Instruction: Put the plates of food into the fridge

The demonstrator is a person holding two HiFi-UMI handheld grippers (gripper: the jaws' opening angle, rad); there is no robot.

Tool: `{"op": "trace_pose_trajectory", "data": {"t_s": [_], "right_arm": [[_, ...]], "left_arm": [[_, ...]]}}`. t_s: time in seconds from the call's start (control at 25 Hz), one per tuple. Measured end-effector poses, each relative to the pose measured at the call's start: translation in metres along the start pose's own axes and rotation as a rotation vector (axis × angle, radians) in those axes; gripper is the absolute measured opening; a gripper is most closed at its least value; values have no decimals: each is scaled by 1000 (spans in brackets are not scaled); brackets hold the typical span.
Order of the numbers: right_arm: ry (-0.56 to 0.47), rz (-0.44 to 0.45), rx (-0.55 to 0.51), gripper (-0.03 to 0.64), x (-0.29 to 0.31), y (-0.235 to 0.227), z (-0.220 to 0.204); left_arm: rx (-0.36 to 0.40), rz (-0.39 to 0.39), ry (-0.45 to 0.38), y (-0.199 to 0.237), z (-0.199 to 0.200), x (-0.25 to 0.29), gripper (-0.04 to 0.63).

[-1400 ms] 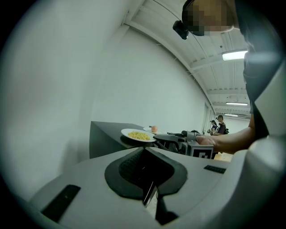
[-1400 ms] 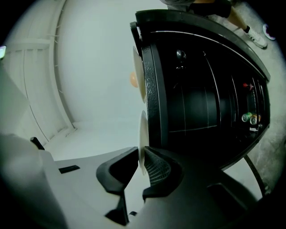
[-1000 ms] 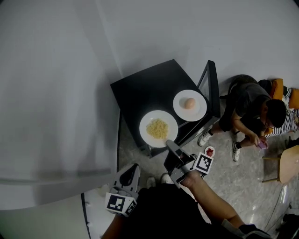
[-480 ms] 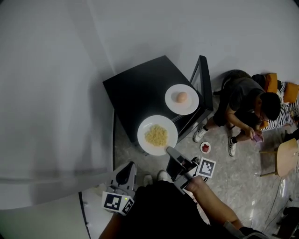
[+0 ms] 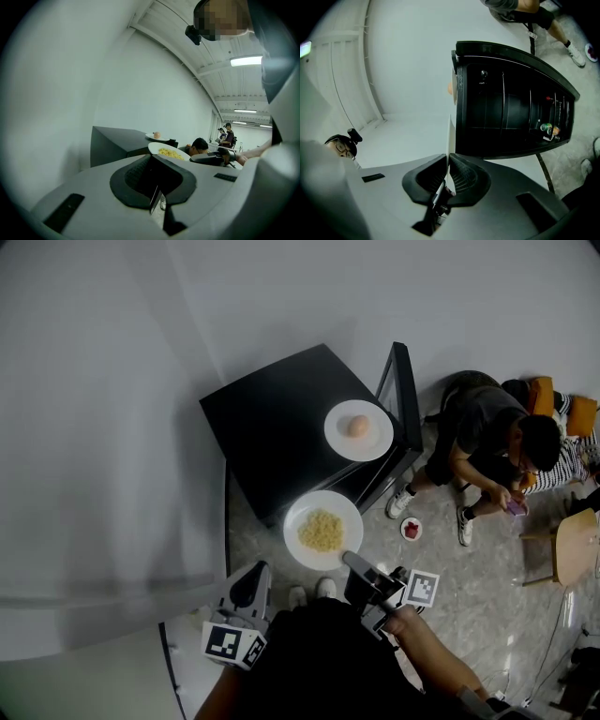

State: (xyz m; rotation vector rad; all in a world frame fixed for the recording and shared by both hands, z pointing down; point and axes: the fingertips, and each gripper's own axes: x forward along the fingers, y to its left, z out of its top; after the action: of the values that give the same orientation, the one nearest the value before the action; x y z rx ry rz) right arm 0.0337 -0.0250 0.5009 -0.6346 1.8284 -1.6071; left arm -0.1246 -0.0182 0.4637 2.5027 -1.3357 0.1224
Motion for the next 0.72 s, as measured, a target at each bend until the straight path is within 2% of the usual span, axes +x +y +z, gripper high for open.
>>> {"op": "trace_pose_trajectory", "data": {"t_s": [0.28, 0.56, 0.72], "right_arm": [[-7, -99, 0, 37, -19, -37, 0], [7, -168, -21, 35, -11, -79, 4], [10, -206, -33, 35, 2, -102, 9]], "left_arm": [[-4, -7, -1, -2, -1, 3, 25], [32, -20, 15, -8, -4, 1, 25], [24, -21, 31, -9, -7, 1, 25]]}}
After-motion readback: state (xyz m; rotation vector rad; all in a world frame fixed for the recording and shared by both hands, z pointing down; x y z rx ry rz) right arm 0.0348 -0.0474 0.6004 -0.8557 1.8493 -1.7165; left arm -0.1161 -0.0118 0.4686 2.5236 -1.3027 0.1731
